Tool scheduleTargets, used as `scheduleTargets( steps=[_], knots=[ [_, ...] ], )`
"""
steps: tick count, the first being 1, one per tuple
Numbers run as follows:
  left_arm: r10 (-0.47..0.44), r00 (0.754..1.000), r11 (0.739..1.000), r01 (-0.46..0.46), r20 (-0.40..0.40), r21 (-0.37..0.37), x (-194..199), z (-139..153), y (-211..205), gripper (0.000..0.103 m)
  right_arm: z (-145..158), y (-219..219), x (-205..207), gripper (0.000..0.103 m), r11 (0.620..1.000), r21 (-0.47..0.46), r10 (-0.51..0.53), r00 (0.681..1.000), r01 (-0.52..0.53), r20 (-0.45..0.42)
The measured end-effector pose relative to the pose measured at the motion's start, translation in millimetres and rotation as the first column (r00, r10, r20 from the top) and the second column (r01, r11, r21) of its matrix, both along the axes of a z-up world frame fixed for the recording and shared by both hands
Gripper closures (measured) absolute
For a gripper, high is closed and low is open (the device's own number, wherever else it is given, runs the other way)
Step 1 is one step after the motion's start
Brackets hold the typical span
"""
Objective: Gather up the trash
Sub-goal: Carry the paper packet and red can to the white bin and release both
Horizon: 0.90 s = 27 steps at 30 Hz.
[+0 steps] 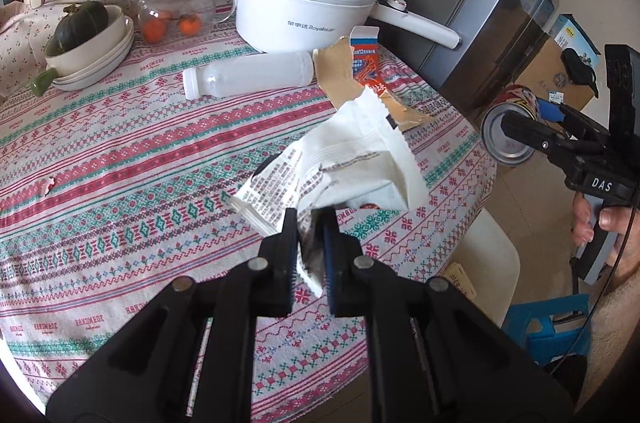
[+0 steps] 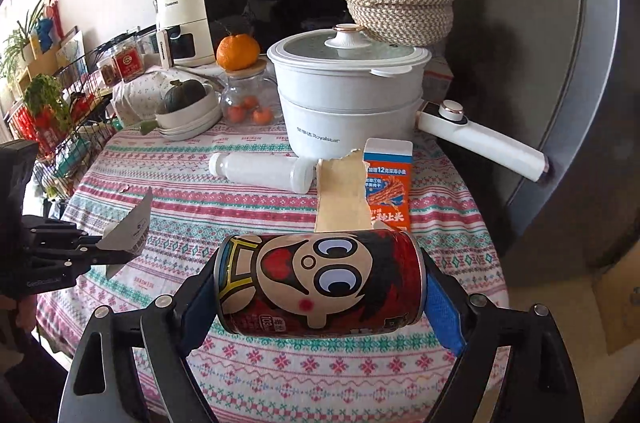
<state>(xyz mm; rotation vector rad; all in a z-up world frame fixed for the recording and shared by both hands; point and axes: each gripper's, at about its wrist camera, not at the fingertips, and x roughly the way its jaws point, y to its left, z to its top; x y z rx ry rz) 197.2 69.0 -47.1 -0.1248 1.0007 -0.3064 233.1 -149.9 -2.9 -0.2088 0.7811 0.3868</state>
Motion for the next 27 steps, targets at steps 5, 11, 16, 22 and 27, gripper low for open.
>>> scheduleTargets(
  steps=[5, 11, 16, 22, 27],
  knots=[
    [-0.088, 0.996, 0.996, 0.088, -0.007, 0.004, -17, -1, -39, 0.090, 12, -34, -60, 0.014, 0.991, -0.008, -0.133, 0.991, 0.132, -0.020],
    [-0.226, 0.974, 0.974, 0.227, -0.029, 0.025, -41, -14, -100, 0.090, -2, -71, -114, 0.014, 0.961, 0.027, -0.271, 0.959, 0.274, -0.084],
    [-0.331, 0.940, 0.938, 0.337, -0.086, 0.078, -58, -44, -157, 0.090, -27, -122, -131, 0.014, 0.897, 0.042, -0.423, 0.883, 0.440, -0.205],
    [-0.416, 0.894, 0.889, 0.438, -0.168, 0.134, -67, -87, -216, 0.090, -46, -175, -142, 0.014, 0.833, 0.044, -0.520, 0.808, 0.552, -0.277],
    [-0.462, 0.864, 0.852, 0.495, -0.197, 0.171, -72, -110, -254, 0.089, -55, -200, -151, 0.014, 0.814, 0.061, -0.532, 0.785, 0.577, -0.318]
  ],
)
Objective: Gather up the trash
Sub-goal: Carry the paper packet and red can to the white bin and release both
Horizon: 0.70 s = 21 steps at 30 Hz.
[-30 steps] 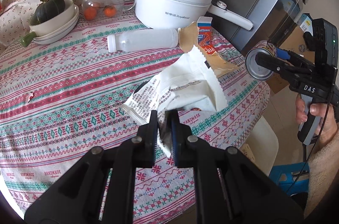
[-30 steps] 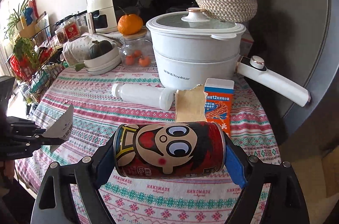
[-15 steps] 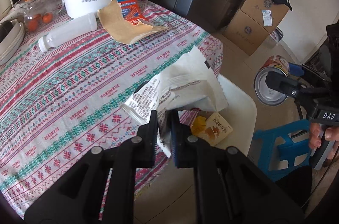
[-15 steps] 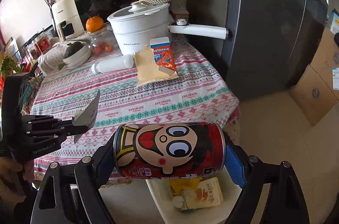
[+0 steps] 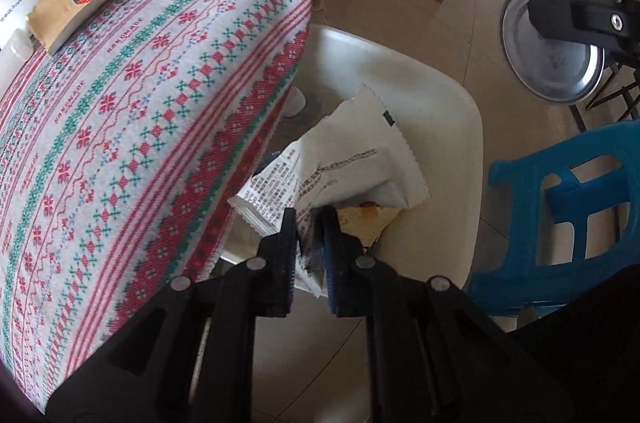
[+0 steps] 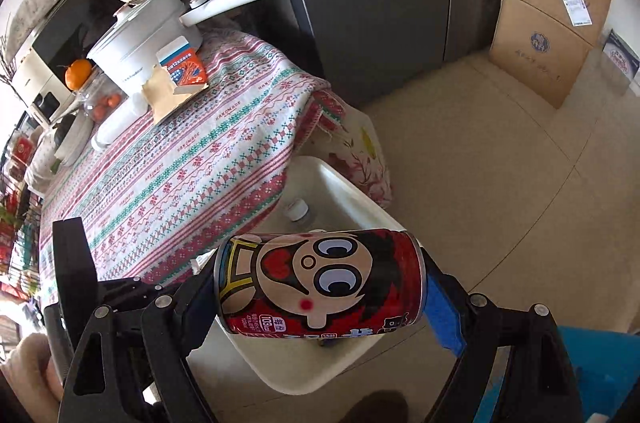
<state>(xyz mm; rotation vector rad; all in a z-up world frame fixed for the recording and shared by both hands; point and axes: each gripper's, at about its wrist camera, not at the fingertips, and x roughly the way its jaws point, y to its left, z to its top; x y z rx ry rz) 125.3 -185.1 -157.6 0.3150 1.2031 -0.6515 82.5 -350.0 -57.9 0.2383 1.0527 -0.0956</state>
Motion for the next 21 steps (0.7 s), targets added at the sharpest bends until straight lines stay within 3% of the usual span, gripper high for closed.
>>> scheduleTargets(
  steps=[5, 11, 15, 21],
  knots=[
    [0.004, 1.000, 1.000, -0.004, -0.005, 0.029, 3, -13, -14, 0.087, -8, -14, -7, 0.014, 1.000, 0.015, -0.010, 1.000, 0.010, -0.026],
    [0.004, 1.000, 1.000, -0.004, -0.001, 0.015, 8, -13, -18, 0.078, -10, -27, -15, 0.014, 0.999, 0.029, -0.015, 0.999, 0.016, -0.034],
    [0.005, 1.000, 1.000, -0.005, 0.006, -0.028, 15, 4, -9, 0.046, -9, -37, -18, 0.014, 0.997, 0.064, -0.030, 0.999, 0.032, -0.028],
    [0.044, 0.998, 0.996, -0.040, 0.046, -0.075, 18, 35, 16, 0.031, -10, -39, -16, 0.014, 0.997, 0.069, -0.035, 0.999, 0.037, -0.031]
  ],
)
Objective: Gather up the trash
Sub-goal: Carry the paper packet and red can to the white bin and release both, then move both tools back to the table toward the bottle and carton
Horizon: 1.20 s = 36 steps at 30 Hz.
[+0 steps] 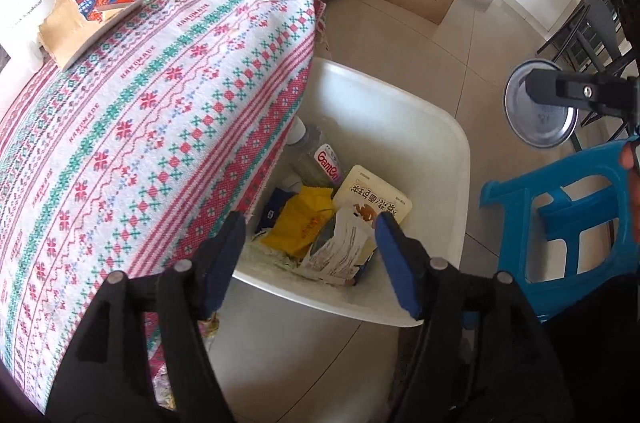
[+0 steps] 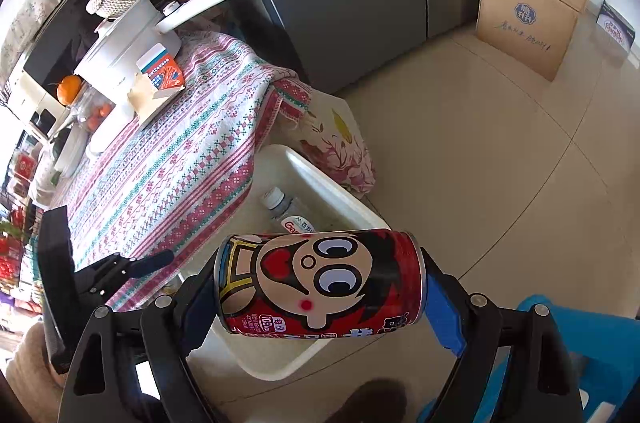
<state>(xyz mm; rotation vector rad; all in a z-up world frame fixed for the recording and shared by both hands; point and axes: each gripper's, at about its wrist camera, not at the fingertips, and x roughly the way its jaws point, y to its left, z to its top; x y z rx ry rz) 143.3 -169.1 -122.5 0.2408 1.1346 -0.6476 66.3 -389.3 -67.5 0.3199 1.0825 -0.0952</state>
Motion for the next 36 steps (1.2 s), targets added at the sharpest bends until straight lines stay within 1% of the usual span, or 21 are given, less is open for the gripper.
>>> scheduleTargets(
  steps=[1, 5, 7, 10, 14, 20, 23, 26, 31, 32, 34, 36],
  knots=[
    [0.018, 1.000, 1.000, -0.017, 0.008, -0.008, 3, 3, 10, 0.026, -1, 1, 2, 0.014, 1.000, 0.001, 0.003, 1.000, -0.003, -0.002],
    [0.110, 0.993, 0.994, -0.109, 0.033, -0.027, 5, 19, 37, 0.018, -6, 11, 7, 0.014, 0.999, -0.015, 0.031, 0.999, -0.031, -0.018],
    [0.162, 0.986, 0.986, -0.161, 0.040, -0.031, 5, 24, 48, 0.012, -10, 15, 11, 0.014, 0.999, -0.023, 0.048, 0.998, -0.049, -0.033],
    [0.236, 0.971, 0.971, -0.234, 0.047, -0.037, 8, 30, 70, 0.007, -18, 25, 17, 0.014, 0.997, -0.035, 0.073, 0.996, -0.075, -0.059],
    [0.290, 0.955, 0.957, -0.288, 0.060, -0.041, 10, 33, 93, 0.006, -30, 37, 25, 0.014, 0.994, -0.035, 0.103, 0.990, -0.107, -0.097],
    [0.326, 0.943, 0.945, -0.325, 0.062, -0.029, 11, 32, 116, 0.006, -62, 58, 41, 0.014, 0.986, -0.023, 0.157, 0.967, -0.165, -0.201],
    [0.338, 0.939, 0.941, -0.337, 0.064, -0.033, 12, 33, 125, 0.006, -80, 62, 46, 0.014, 0.985, -0.009, 0.162, 0.951, -0.171, -0.263],
    [0.354, 0.933, 0.935, -0.352, 0.062, -0.040, 13, 35, 134, 0.006, -90, 63, 48, 0.014, 0.986, -0.018, 0.155, 0.941, -0.168, -0.299],
    [0.377, 0.925, 0.926, -0.374, 0.056, -0.058, 15, 40, 147, 0.006, -94, 64, 47, 0.011, 0.986, -0.020, 0.150, 0.936, -0.165, -0.319],
    [0.381, 0.923, 0.924, -0.378, 0.054, -0.060, 15, 40, 149, 0.006, -93, 64, 47, 0.009, 0.987, -0.022, 0.146, 0.937, -0.161, -0.316],
    [0.387, 0.921, 0.921, -0.383, 0.052, -0.063, 16, 41, 151, 0.005, -87, 66, 47, 0.004, 0.988, -0.025, 0.136, 0.944, -0.150, -0.299],
    [0.393, 0.918, 0.919, -0.390, 0.050, -0.065, 16, 42, 153, 0.005, -77, 68, 46, 0.003, 0.990, -0.015, 0.135, 0.954, -0.144, -0.269]
  ],
)
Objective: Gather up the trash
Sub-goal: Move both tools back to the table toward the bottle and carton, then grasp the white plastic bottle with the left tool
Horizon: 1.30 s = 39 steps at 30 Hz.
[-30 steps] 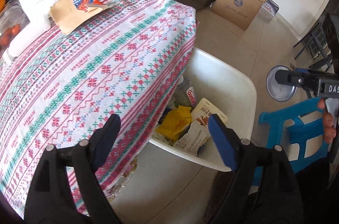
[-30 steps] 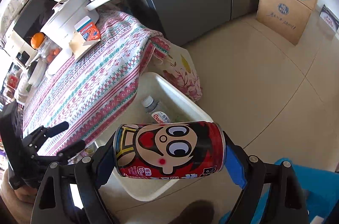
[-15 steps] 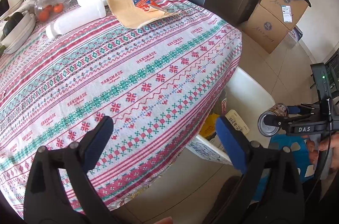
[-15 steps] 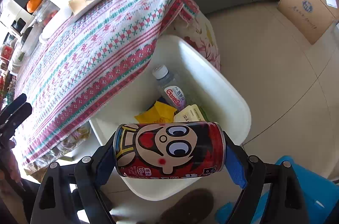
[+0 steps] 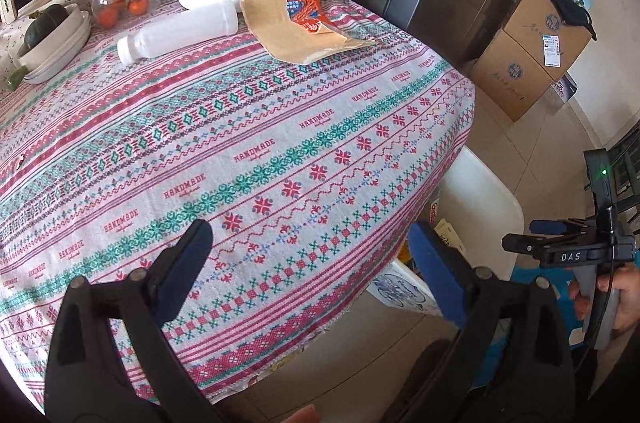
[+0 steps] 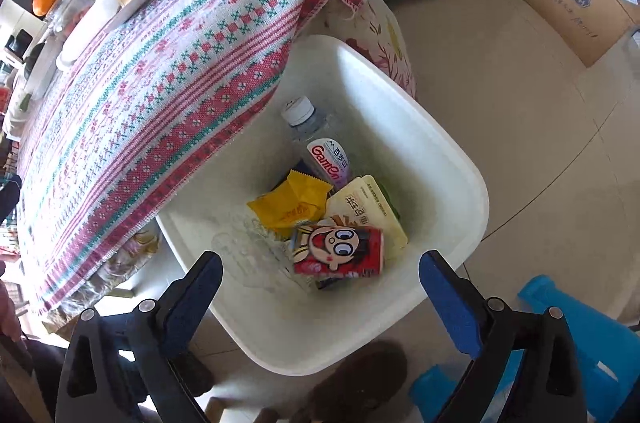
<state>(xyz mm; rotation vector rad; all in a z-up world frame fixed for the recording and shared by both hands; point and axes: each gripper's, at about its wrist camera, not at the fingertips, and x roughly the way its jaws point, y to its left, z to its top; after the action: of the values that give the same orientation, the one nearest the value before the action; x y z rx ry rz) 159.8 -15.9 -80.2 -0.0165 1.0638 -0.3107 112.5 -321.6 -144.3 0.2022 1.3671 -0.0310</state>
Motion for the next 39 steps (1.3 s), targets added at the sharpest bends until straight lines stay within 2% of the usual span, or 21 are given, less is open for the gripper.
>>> scheduleTargets(
  steps=[7, 14, 20, 25, 28, 32, 39],
  knots=[
    [0.045, 0.999, 0.999, -0.045, 0.025, 0.007, 10, 12, 15, 0.005, 47, 10, -2, 0.003, 0.999, 0.049, -0.012, 0.989, 0.005, 0.148],
    [0.123, 0.987, 0.991, -0.127, 0.101, 0.044, 33, 28, 49, 0.005, 86, 34, 5, 0.003, 0.999, -0.036, 0.030, 0.954, -0.020, 0.297],
    [0.104, 0.989, 0.979, -0.121, 0.108, 0.164, 71, 17, 68, 0.005, 96, 57, 26, 0.003, 0.998, -0.027, 0.059, 0.926, -0.053, 0.373],
    [0.030, 0.991, 0.961, -0.064, 0.129, 0.270, 113, 8, 72, 0.005, 102, 68, 41, 0.003, 0.998, -0.019, 0.056, 0.901, -0.053, 0.430],
    [-0.037, 0.989, 0.954, -0.008, 0.143, 0.299, 147, 8, 77, 0.005, 99, 71, 49, 0.003, 0.999, -0.007, 0.044, 0.892, -0.046, 0.449],
    [-0.122, 0.984, 0.949, 0.078, 0.128, 0.306, 193, 4, 77, 0.005, 97, 74, 60, 0.003, 0.998, -0.014, 0.062, 0.882, -0.062, 0.467],
    [-0.266, 0.962, 0.916, 0.232, 0.065, 0.327, 256, -15, 61, 0.005, 85, 76, 85, 0.003, 0.993, -0.057, 0.117, 0.859, -0.102, 0.498]
  ],
)
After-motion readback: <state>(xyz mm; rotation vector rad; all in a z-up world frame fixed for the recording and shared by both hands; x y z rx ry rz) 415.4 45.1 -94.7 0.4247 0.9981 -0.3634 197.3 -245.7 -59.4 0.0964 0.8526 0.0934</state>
